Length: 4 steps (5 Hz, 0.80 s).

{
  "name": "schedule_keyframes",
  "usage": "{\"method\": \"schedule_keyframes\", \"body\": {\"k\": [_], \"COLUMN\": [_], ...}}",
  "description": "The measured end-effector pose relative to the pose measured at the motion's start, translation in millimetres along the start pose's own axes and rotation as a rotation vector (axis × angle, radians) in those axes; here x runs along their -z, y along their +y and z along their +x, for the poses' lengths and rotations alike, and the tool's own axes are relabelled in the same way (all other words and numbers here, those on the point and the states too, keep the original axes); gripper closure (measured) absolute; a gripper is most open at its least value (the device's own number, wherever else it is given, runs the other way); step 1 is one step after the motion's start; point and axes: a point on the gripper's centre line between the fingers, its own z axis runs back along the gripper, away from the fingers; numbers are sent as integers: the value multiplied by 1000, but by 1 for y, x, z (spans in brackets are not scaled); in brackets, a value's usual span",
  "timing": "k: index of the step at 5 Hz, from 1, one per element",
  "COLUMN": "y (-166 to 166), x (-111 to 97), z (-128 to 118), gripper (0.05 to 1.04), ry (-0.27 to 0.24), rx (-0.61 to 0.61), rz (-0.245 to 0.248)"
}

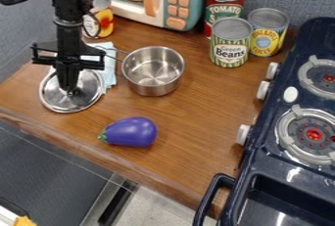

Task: Put the lid on the pan

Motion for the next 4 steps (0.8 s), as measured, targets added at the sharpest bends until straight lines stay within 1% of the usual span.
{"method": "schedule_keyframes", "body": {"k": [1, 2, 3, 4], "y": [-18, -24, -23, -35], "x": [-34, -77, -86, -89], "z": [-3, -11, -13, -1], "gripper": [1034, 1034, 1034, 1034], "ry": [-49, -124, -118, -118], "rx": [92, 143, 166, 241], "rz": [-14, -25, -33, -33]}}
